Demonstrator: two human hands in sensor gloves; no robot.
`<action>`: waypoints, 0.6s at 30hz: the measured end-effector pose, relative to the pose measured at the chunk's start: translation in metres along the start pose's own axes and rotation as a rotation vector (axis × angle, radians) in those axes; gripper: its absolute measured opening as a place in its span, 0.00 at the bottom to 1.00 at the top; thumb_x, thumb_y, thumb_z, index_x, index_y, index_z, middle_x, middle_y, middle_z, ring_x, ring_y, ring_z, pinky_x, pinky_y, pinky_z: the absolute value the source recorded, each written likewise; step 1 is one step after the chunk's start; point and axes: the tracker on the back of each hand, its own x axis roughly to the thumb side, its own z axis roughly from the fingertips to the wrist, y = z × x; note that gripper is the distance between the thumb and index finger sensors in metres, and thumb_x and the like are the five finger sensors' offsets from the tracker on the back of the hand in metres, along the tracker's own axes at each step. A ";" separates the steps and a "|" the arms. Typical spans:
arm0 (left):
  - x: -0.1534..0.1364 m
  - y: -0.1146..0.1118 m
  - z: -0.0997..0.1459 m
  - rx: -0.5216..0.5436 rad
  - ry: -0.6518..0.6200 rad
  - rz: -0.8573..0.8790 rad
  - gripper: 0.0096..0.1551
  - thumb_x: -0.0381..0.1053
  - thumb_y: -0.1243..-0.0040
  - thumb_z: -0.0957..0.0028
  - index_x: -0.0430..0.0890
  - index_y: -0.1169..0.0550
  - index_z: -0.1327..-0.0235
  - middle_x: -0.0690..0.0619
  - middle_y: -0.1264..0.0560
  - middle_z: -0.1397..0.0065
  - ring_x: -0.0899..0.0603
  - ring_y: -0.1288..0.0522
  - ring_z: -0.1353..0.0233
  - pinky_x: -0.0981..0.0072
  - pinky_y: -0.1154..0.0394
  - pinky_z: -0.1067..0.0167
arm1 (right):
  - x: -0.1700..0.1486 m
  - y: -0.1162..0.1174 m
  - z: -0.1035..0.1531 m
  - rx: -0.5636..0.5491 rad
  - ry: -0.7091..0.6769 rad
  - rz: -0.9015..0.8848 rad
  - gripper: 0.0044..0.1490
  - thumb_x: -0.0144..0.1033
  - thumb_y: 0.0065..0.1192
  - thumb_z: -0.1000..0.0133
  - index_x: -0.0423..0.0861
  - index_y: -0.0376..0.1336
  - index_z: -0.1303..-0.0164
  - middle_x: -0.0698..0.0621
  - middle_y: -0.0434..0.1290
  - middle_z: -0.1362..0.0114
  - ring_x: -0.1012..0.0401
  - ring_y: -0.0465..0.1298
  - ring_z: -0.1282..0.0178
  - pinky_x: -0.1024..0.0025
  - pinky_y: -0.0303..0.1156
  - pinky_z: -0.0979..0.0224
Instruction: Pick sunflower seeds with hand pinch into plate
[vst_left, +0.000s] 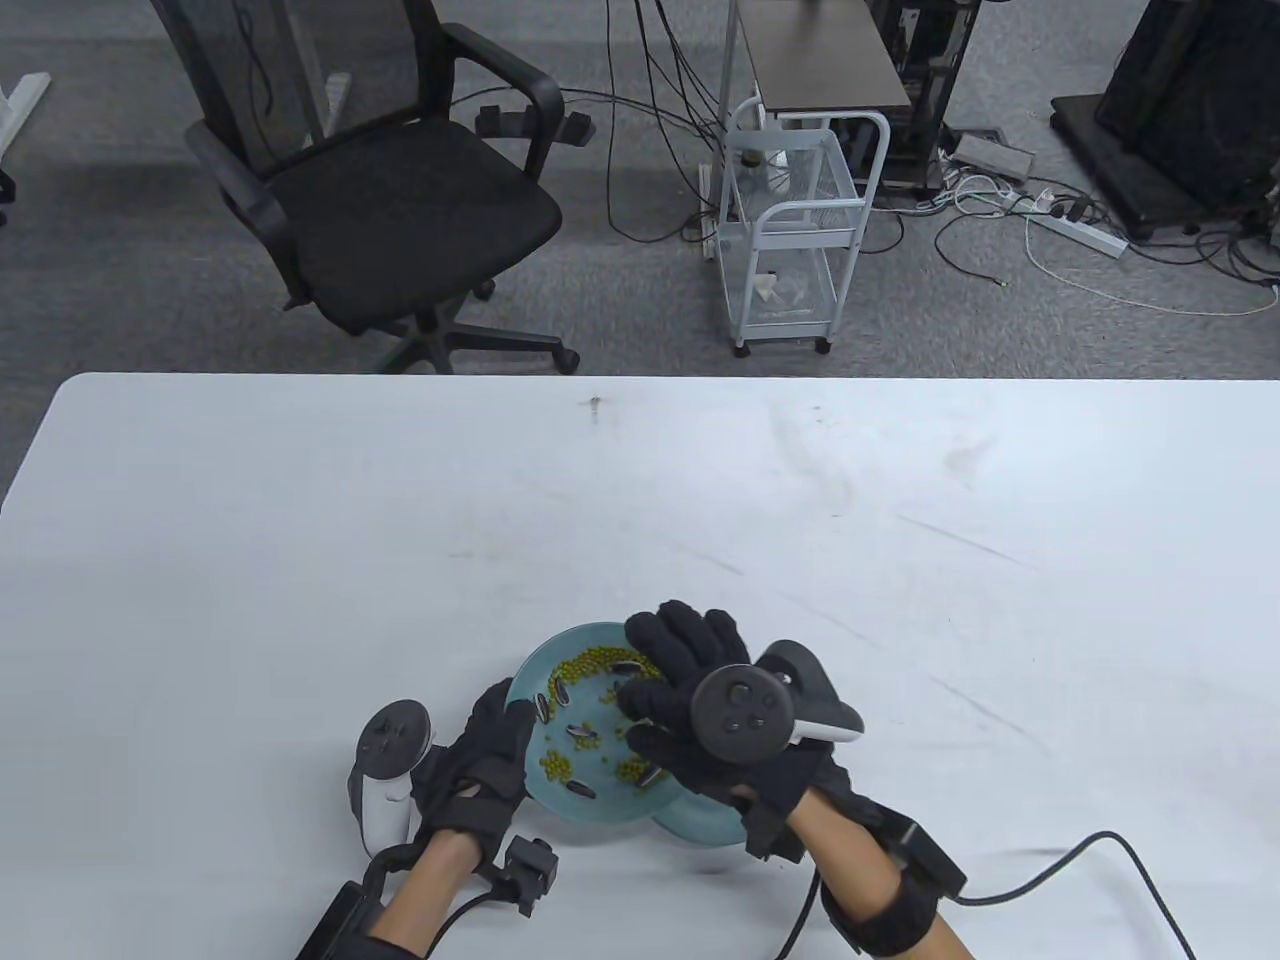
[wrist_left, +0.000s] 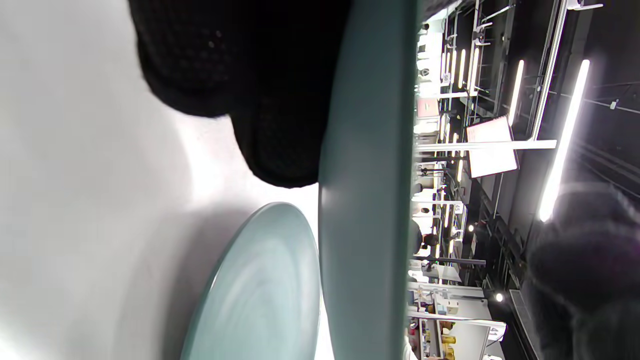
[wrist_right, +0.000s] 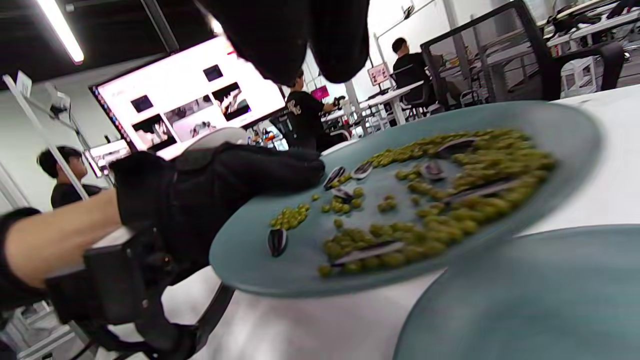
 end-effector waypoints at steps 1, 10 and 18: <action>0.000 0.000 0.000 0.008 0.001 -0.001 0.28 0.54 0.58 0.36 0.46 0.46 0.28 0.48 0.24 0.37 0.48 0.13 0.53 0.59 0.19 0.55 | 0.003 0.004 -0.008 0.026 0.006 0.012 0.28 0.32 0.67 0.34 0.30 0.63 0.30 0.27 0.37 0.15 0.27 0.32 0.21 0.24 0.28 0.30; -0.004 -0.003 -0.004 0.021 0.023 -0.036 0.29 0.54 0.59 0.35 0.47 0.49 0.26 0.49 0.25 0.36 0.49 0.13 0.52 0.60 0.19 0.54 | -0.001 0.037 -0.042 0.096 0.090 0.126 0.29 0.30 0.70 0.36 0.28 0.65 0.31 0.26 0.40 0.15 0.26 0.35 0.21 0.24 0.30 0.29; -0.002 -0.005 -0.001 0.039 -0.005 -0.044 0.28 0.54 0.58 0.36 0.47 0.47 0.27 0.50 0.24 0.38 0.50 0.13 0.54 0.61 0.18 0.55 | 0.001 0.049 -0.049 0.117 0.143 0.195 0.30 0.30 0.72 0.38 0.26 0.67 0.34 0.25 0.44 0.16 0.25 0.38 0.21 0.24 0.34 0.28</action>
